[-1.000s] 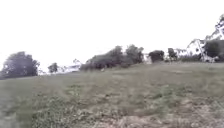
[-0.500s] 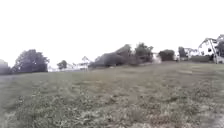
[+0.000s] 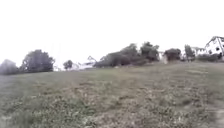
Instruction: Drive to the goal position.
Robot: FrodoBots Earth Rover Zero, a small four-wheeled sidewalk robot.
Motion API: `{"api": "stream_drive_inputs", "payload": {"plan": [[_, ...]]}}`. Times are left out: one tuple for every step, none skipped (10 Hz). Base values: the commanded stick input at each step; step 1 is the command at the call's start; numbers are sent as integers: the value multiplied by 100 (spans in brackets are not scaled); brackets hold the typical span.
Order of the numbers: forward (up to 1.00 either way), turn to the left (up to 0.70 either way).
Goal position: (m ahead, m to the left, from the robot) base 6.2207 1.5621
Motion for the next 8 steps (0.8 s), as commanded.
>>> {"api": "stream_drive_inputs", "payload": {"plan": [[50, 0], [50, 0], [50, 0], [50, 0], [50, 0], [50, 0], [50, 0], [50, 0]]}}
